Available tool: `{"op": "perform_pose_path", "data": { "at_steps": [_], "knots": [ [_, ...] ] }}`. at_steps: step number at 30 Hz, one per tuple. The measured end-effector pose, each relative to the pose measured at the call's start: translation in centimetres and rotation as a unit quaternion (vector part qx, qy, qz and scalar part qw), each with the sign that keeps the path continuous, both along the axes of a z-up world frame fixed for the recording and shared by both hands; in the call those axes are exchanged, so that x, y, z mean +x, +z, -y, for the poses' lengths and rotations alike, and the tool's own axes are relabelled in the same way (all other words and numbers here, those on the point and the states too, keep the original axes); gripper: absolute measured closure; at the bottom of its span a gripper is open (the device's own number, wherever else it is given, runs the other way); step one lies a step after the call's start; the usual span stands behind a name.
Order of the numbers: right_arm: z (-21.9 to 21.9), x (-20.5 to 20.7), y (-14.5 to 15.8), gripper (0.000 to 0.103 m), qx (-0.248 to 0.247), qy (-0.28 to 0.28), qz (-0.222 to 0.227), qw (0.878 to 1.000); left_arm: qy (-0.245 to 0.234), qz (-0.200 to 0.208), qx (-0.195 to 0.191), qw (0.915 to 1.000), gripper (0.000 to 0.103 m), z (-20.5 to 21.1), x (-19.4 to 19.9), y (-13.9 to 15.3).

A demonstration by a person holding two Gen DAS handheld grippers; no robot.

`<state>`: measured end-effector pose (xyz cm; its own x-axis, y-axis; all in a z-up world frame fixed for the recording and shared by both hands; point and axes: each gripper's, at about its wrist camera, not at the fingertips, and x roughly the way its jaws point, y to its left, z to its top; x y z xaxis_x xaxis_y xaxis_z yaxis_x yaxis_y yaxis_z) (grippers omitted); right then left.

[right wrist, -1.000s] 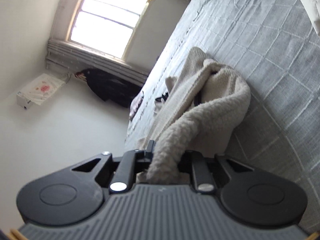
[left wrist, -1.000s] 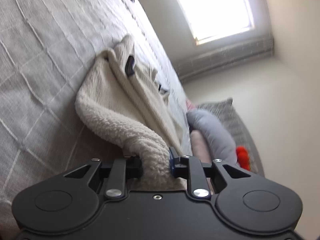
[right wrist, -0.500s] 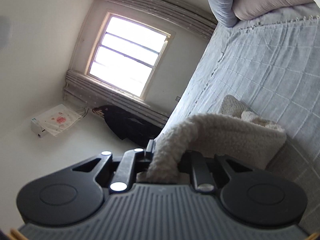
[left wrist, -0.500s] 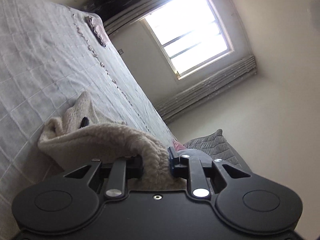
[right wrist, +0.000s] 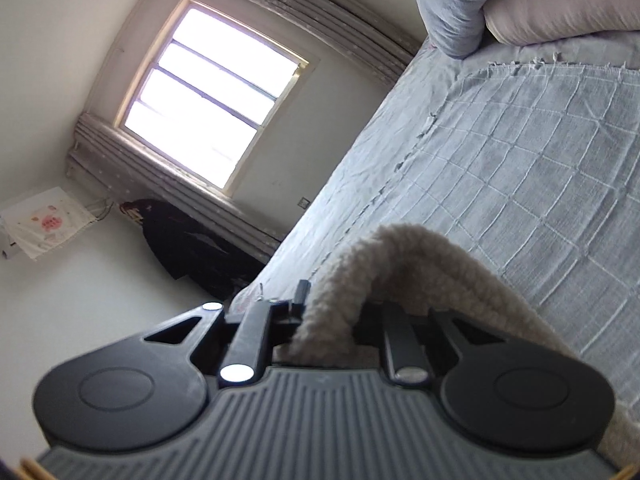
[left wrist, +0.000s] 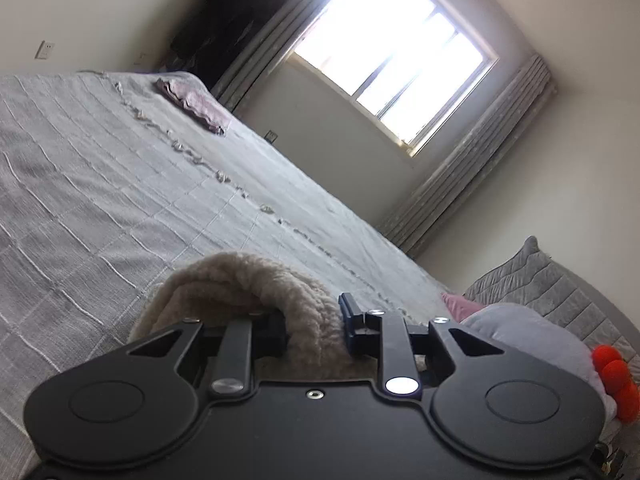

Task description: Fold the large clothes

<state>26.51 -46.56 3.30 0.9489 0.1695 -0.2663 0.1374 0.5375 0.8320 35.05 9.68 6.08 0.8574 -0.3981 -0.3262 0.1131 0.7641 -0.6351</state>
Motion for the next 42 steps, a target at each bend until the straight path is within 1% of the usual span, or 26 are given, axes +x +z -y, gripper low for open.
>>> {"op": "perform_pose_path", "data": {
  "at_steps": [3, 7, 9, 12, 15, 18, 20, 21, 22, 24, 25, 26, 27, 28, 29, 30, 32, 33, 34, 35, 36, 37, 38, 39, 40, 42],
  "knots": [
    [0.3, 3.9, -3.7, 0.087, 0.014, -0.008, -0.043, 0.999, -0.013, -0.051, 0.001, 0.9986, 0.074, 0.3, 4.2, -3.8],
    [0.8, 8.1, -8.8, 0.084, 0.024, -0.002, -0.078, 0.997, -0.020, -0.098, -0.041, 0.9941, 0.069, -0.4, 8.2, -8.5],
    [1.2, 9.4, -10.5, 0.085, 0.031, 0.006, -0.075, 0.997, -0.027, -0.116, -0.059, 0.9911, 0.069, -0.9, 9.6, -10.2],
    [1.5, 10.3, -11.6, 0.085, 0.029, 0.020, -0.057, 0.998, -0.049, -0.109, -0.076, 0.9899, 0.069, -1.6, 10.4, -11.5],
    [2.0, 9.9, -11.6, 0.082, 0.045, 0.037, -0.048, 0.997, -0.059, -0.105, -0.080, 0.9895, 0.067, -1.7, 10.0, -10.9],
    [3.1, 9.2, -10.6, 0.066, 0.069, 0.060, -0.023, 0.996, -0.081, -0.106, -0.092, 0.9868, 0.061, -2.3, 9.5, -9.8],
    [4.0, 8.1, -9.3, 0.035, 0.074, 0.048, 0.010, 0.996, -0.101, -0.107, -0.116, 0.9823, 0.052, -2.9, 9.2, -8.6],
    [4.4, 7.7, -8.6, 0.030, 0.070, 0.039, 0.026, 0.996, -0.106, -0.109, -0.130, 0.9797, 0.044, -3.4, 9.1, -8.1],
    [4.8, 7.2, -7.6, 0.023, 0.055, 0.029, 0.033, 0.998, -0.101, -0.104, -0.144, 0.9788, 0.031, -3.9, 8.9, -7.5],
    [4.9, 7.1, -6.1, 0.025, 0.007, 0.027, 0.024, 0.999, -0.069, -0.078, -0.155, 0.9825, 0.015, -5.1, 8.2, -6.1],
    [4.5, 7.2, -5.5, 0.027, -0.024, 0.029, 0.014, 0.999, -0.058, -0.067, -0.153, 0.9842, 0.015, -5.6, 7.9, -5.5],
    [3.7, 7.4, -4.7, 0.029, -0.068, 0.038, 0.004, 0.997, -0.057, -0.058, -0.139, 0.9869, 0.015, -5.7, 8.0, -4.9],
    [2.9, 7.8, -4.4, 0.031, -0.103, 0.046, -0.006, 0.994, -0.055, -0.055, -0.107, 0.9912, 0.015, -5.4, 8.2, -4.2],
    [1.7, 8.6, -4.2, 0.035, -0.146, 0.055, -0.018, 0.988, -0.047, -0.052, -0.050, 0.9963, 0.015, -4.7, 8.6, -3.6],
    [0.1, 9.3, -4.0, 0.036, -0.198, 0.066, -0.028, 0.978, -0.042, -0.046, 0.008, 0.9980, 0.015, -3.6, 8.7, -3.2],
    [-1.2, 9.9, -4.0, 0.036, -0.242, 0.071, -0.036, 0.967, -0.042, -0.038, 0.056, 0.9968, 0.015, -2.5, 8.9, -3.0],
    [-4.3, 11.3, -4.7, 0.036, -0.345, 0.068, -0.061, 0.934, -0.051, -0.021, 0.163, 0.9851, 0.017, 0.5, 9.5, -3.4],
    [-5.4, 12.3, -5.2, 0.036, -0.382, 0.068, -0.074, 0.919, -0.058, -0.017, 0.196, 0.9787, 0.017, 1.7, 9.8, -3.7],
    [-6.1, 13.2, -5.6, 0.036, -0.404, 0.067, -0.087, 0.908, -0.068, -0.013, 0.230, 0.9707, 0.018, 2.9, 10.2, -4.4],
    [-6.7, 13.8, -5.9, 0.039, -0.422, 0.068, -0.100, 0.898, -0.072, -0.011, 0.250, 0.9654, 0.020, 3.9, 10.5, -4.8],
    [-6.9, 14.5, -6.2, 0.042, -0.430, 0.068, -0.111, 0.893, -0.076, -0.010, 0.270, 0.9597, 0.036, 4.9, 10.9, -5.3],
    [-7.0, 15.1, -6.8, 0.056, -0.435, 0.067, -0.131, 0.888, -0.075, -0.016, 0.291, 0.9535, 0.063, 5.7, 11.3, -5.9],
    [-6.8, 15.6, -7.2, 0.079, -0.436, 0.060, -0.155, 0.885, -0.067, -0.027, 0.310, 0.9479, 0.078, 5.9, 11.4, -6.7],
    [-6.4, 15.9, -7.5, 0.088, -0.431, 0.051, -0.167, 0.885, -0.059, -0.029, 0.314, 0.9471, 0.090, 6.1, 11.4, -7.0],
    [-5.5, 15.2, -7.5, 0.092, -0.413, 0.043, -0.158, 0.896, -0.042, -0.011, 0.305, 0.9513, 0.091, 5.8, 10.9, -7.0],
    [-4.5, 13.7, -6.8, 0.095, -0.390, 0.014, -0.117, 0.913, -0.012, 0.055, 0.271, 0.9608, 0.091, 4.2, 9.2, -5.9]
  ]
}}
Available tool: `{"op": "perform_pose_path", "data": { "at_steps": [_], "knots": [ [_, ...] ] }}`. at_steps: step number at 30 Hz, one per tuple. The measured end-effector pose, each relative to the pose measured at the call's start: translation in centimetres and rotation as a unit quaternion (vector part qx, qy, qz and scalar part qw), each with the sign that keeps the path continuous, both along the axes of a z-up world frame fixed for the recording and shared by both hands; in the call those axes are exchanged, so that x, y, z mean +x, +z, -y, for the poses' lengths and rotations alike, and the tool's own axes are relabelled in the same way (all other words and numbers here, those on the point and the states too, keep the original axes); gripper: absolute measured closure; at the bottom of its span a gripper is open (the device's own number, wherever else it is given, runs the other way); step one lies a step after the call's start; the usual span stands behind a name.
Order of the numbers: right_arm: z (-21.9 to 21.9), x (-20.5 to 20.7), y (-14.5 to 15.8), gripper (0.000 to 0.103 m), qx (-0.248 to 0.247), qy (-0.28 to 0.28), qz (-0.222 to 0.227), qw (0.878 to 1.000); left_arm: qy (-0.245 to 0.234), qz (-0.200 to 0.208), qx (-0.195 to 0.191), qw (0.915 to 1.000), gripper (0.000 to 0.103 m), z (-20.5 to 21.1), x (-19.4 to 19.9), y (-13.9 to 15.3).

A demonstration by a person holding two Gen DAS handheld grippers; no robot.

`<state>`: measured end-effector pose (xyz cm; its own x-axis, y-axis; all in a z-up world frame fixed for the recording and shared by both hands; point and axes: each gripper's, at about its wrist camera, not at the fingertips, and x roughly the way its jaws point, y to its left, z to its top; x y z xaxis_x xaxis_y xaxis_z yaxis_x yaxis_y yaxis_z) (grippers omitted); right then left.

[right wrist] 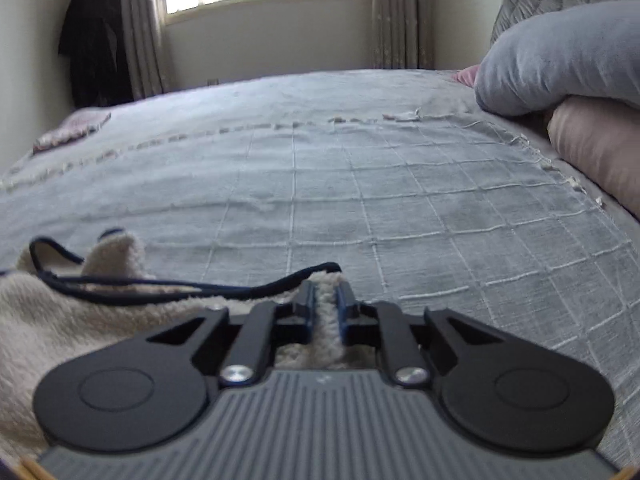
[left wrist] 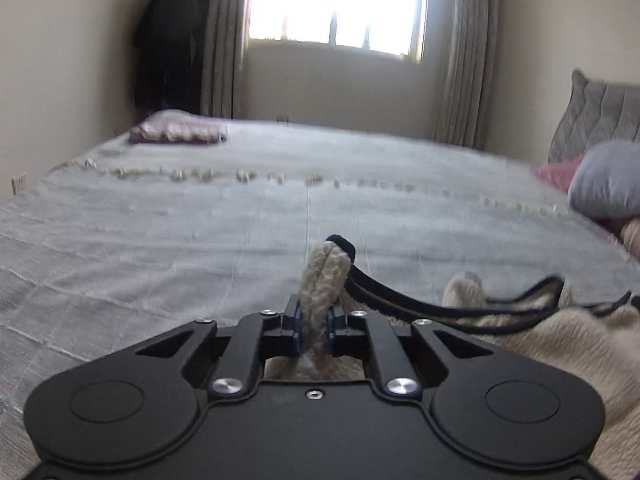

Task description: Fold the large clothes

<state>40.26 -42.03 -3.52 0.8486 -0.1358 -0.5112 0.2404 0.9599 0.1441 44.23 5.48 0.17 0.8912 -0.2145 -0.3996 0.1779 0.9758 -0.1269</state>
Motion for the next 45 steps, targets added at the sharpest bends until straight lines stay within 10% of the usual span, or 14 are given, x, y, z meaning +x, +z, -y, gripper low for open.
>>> {"op": "perform_pose_path", "data": {
  "at_steps": [3, 7, 12, 16, 23, 29, 32, 37, 39, 45],
  "knots": [
    [1.0, -0.4, 0.8, 0.095, 0.032, -0.004, 0.029, 0.999, 0.024, 0.043, -0.054, 0.9973, 0.090, -2.5, -0.3, 1.1],
    [0.0, 2.1, -0.6, 0.095, 0.005, -0.016, -0.033, 0.999, 0.053, -0.080, 0.028, 0.9950, 0.085, -0.6, 4.5, -3.2],
    [0.6, 3.6, -2.4, 0.093, 0.014, -0.033, -0.083, 0.996, 0.077, -0.133, -0.008, 0.9880, 0.062, -2.2, 6.6, -5.2],
    [-0.2, 2.1, -0.7, 0.054, -0.019, -0.057, -0.061, 0.996, 0.104, -0.131, -0.021, 0.9857, 0.028, -3.0, 5.4, -3.3],
    [-6.8, -1.7, 3.6, 0.048, -0.049, 0.051, -0.005, 0.998, 0.026, -0.044, -0.016, 0.9986, 0.026, 0.3, -0.3, 2.8],
    [-17.4, -0.1, 2.0, 0.060, -0.065, 0.213, -0.046, 0.974, -0.092, -0.065, 0.045, 0.9926, 0.026, 6.7, -1.4, -0.4],
    [-19.4, 2.5, -0.6, 0.060, -0.126, 0.197, -0.100, 0.967, -0.054, -0.096, 0.093, 0.9896, 0.024, 6.1, 1.1, -3.5],
    [-16.7, 5.1, -0.5, 0.060, -0.050, 0.177, -0.096, 0.978, 0.002, -0.095, 0.051, 0.9941, 0.030, 1.1, 3.8, -4.2],
    [-15.0, 4.7, -0.3, 0.062, 0.003, 0.173, -0.076, 0.982, 0.004, -0.104, 0.006, 0.9945, 0.031, -0.4, 4.0, -4.2],
    [-10.0, -1.1, 2.6, 0.061, 0.047, 0.131, 0.012, 0.990, -0.001, -0.053, 0.048, 0.9974, 0.032, 0.6, 0.2, -1.5]
  ]
}}
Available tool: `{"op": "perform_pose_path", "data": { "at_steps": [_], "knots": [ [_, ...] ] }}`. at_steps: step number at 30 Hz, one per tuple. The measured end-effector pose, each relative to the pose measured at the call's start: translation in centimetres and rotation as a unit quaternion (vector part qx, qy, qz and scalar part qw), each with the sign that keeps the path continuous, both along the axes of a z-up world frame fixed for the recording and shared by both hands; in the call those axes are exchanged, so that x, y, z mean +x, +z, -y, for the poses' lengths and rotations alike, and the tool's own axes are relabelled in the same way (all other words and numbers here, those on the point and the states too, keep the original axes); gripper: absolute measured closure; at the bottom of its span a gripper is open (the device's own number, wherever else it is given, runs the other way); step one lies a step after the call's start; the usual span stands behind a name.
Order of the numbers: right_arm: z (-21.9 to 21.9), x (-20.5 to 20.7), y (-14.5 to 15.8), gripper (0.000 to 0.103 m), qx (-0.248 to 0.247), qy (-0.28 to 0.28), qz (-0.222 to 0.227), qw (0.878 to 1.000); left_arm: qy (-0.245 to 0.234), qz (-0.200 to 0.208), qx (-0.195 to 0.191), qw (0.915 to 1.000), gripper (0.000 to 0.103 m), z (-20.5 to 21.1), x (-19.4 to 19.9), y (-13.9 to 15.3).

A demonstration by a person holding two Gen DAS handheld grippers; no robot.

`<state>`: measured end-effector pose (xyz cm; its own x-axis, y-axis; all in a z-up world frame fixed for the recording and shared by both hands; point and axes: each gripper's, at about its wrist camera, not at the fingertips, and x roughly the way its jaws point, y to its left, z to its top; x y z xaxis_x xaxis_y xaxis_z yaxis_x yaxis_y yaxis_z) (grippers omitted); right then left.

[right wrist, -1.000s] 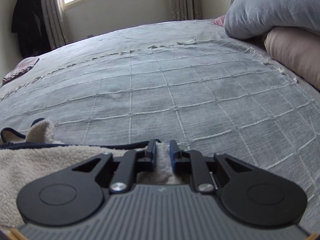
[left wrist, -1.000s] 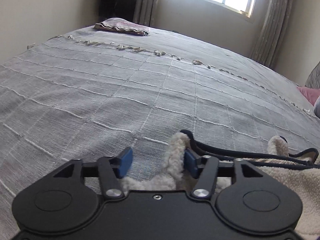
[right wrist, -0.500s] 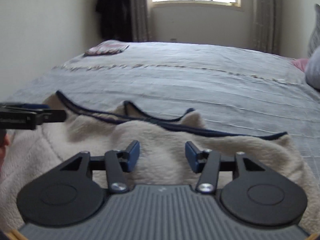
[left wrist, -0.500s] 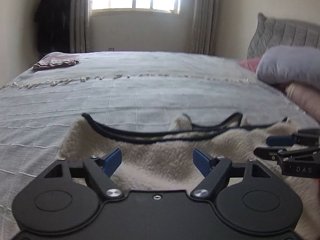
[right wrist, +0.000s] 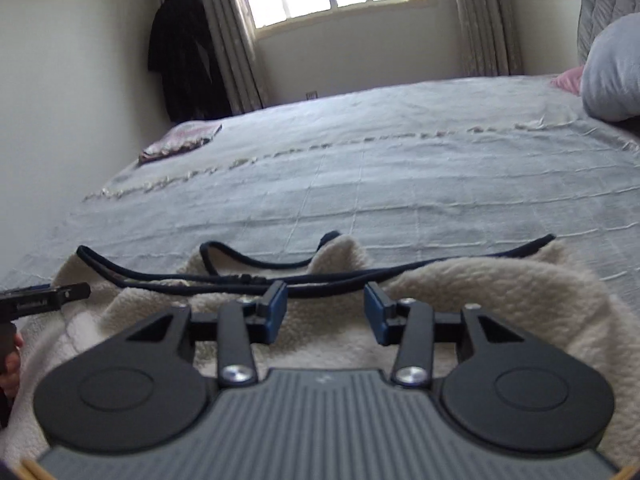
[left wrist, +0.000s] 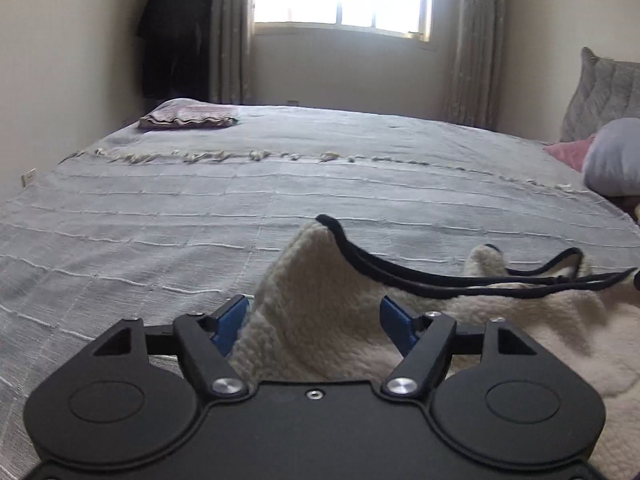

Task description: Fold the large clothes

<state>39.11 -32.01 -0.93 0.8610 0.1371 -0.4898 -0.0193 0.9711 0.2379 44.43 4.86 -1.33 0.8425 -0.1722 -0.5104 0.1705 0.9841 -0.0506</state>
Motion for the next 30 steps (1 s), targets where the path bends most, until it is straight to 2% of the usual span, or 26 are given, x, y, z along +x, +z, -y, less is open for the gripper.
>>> {"op": "perform_pose_path", "data": {
  "at_steps": [4, 6, 7, 9, 10, 13, 15, 17, 18, 20, 22, 24, 26, 30],
  "knots": [
    [3.5, -2.4, -0.4, 0.061, -0.017, -0.031, -0.016, 0.999, -0.038, 0.011, -0.007, 0.9992, 0.031, 0.0, -3.0, 0.7],
    [5.3, -2.2, -1.6, 0.062, -0.027, -0.057, -0.038, 0.997, -0.027, -0.003, 0.012, 0.9996, 0.031, -0.3, -2.6, -0.7],
    [6.5, -2.1, -2.9, 0.063, -0.022, -0.068, -0.052, 0.996, -0.006, -0.024, 0.035, 0.9991, 0.026, -0.6, -1.7, -2.2],
    [8.6, -2.1, -4.3, 0.067, 0.039, -0.078, -0.045, 0.995, 0.005, -0.051, -0.031, 0.9982, 0.023, -2.4, -0.4, -3.3],
    [9.1, -2.3, -4.5, 0.071, 0.060, -0.087, -0.042, 0.994, 0.018, -0.055, -0.045, 0.9973, 0.023, -2.9, 0.1, -3.2],
    [8.4, -2.9, -3.8, 0.073, 0.037, -0.094, -0.045, 0.994, 0.033, -0.054, -0.013, 0.9979, 0.020, -1.8, -0.4, -2.6],
    [7.4, -3.9, -2.5, 0.063, 0.014, -0.103, -0.047, 0.993, 0.048, -0.054, -0.011, 0.9974, 0.022, -1.6, -1.5, -1.5],
    [6.3, -5.4, -1.0, 0.043, 0.006, -0.093, -0.042, 0.995, 0.049, -0.065, -0.024, 0.9964, 0.020, -1.6, -3.0, -0.3],
    [5.8, -6.2, -0.5, 0.039, 0.003, -0.088, -0.037, 0.995, 0.042, -0.075, -0.028, 0.9959, 0.018, -1.5, -3.8, 0.3],
    [4.7, -7.9, 0.9, 0.024, 0.000, -0.073, -0.031, 0.997, 0.025, -0.080, -0.026, 0.9962, 0.016, -1.0, -5.9, 1.7],
    [3.6, -9.5, 2.2, 0.020, -0.009, -0.063, -0.030, 0.998, 0.006, -0.072, -0.019, 0.9972, 0.005, -0.6, -8.5, 3.4],
    [2.2, -11.1, 3.5, 0.017, -0.030, -0.059, -0.030, 0.997, -0.004, -0.063, -0.039, 0.9972, 0.002, -0.7, -10.9, 4.8],
    [1.2, -12.5, 4.6, 0.011, -0.036, -0.068, -0.036, 0.996, -0.014, -0.065, -0.065, 0.9957, 0.001, -1.1, -13.0, 5.7],
    [-0.4, -15.8, 6.1, 0.009, -0.043, -0.048, -0.035, 0.997, -0.033, -0.077, -0.085, 0.9929, 0.000, -2.4, -16.7, 6.9]
  ]
}}
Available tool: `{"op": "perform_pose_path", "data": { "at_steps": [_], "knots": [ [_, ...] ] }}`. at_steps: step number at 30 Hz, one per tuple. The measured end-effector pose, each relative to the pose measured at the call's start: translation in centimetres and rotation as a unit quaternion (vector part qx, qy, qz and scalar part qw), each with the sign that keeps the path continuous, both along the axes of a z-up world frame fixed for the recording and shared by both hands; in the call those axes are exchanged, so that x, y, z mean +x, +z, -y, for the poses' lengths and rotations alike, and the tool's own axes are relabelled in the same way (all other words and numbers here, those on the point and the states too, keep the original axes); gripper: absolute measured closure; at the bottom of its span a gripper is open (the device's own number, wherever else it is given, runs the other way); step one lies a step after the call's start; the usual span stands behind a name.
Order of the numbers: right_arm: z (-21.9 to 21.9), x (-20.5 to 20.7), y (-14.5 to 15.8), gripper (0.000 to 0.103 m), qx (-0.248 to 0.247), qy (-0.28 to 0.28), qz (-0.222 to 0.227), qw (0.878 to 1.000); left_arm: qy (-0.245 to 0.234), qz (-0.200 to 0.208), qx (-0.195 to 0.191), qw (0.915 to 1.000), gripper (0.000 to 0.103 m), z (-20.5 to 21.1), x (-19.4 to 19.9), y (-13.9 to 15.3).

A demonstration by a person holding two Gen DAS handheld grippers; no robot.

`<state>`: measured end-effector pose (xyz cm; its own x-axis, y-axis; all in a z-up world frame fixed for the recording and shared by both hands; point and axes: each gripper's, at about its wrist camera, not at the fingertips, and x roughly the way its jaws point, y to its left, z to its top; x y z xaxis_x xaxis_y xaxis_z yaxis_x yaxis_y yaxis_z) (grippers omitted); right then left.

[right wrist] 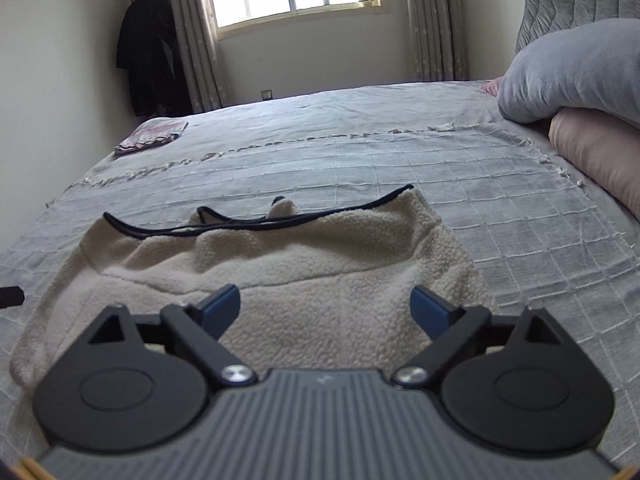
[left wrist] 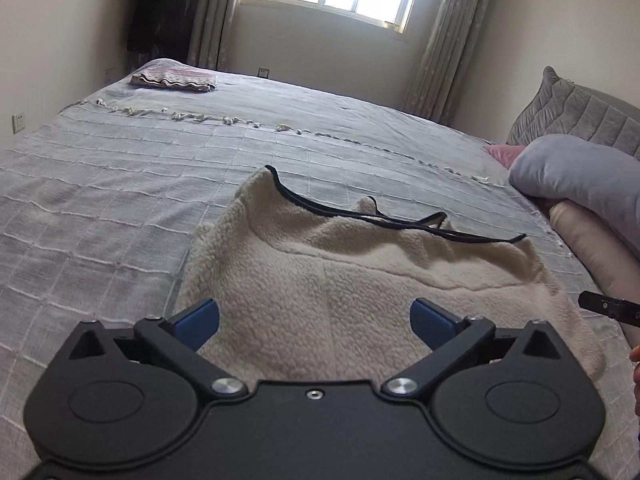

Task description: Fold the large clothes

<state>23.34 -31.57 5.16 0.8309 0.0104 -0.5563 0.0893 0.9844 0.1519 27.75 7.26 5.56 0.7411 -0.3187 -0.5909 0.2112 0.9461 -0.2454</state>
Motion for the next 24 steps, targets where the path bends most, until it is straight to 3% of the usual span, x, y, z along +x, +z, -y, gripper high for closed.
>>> {"op": "perform_pose_path", "data": {
  "at_steps": [4, 9, 11, 14, 17, 20, 24],
  "knots": [
    [-1.2, -2.8, 1.3, 0.005, -0.001, 0.003, 0.008, 1.000, 0.017, -0.027, -0.055, 0.9980, 0.000, -2.6, -3.0, 0.1],
    [-2.9, -4.5, 1.8, 0.003, -0.015, 0.029, 0.019, 0.999, 0.040, -0.059, -0.060, 0.9956, 0.000, -4.3, -4.7, -1.5],
    [-3.5, -4.8, 1.6, 0.003, -0.025, 0.031, 0.022, 0.999, 0.052, -0.072, -0.086, 0.9923, 0.000, -5.0, -5.3, -2.6],
    [-4.2, -4.9, 0.8, 0.002, -0.028, 0.039, 0.019, 0.999, 0.069, -0.106, -0.146, 0.9811, 0.000, -5.8, -5.5, -4.8],
    [-4.8, -4.7, -0.5, 0.002, -0.030, 0.049, 0.011, 0.998, 0.089, -0.129, -0.213, 0.9644, 0.000, -6.0, -5.4, -7.6],
    [-5.3, -4.5, -2.0, 0.002, -0.036, 0.055, 0.004, 0.998, 0.122, -0.122, -0.260, 0.9501, 0.003, -6.0, -5.2, -9.8],
    [-5.8, -4.0, -3.4, 0.002, -0.040, 0.065, 0.010, 0.997, 0.151, -0.094, -0.298, 0.9380, 0.003, -5.9, -4.1, -11.8]
  ]
}}
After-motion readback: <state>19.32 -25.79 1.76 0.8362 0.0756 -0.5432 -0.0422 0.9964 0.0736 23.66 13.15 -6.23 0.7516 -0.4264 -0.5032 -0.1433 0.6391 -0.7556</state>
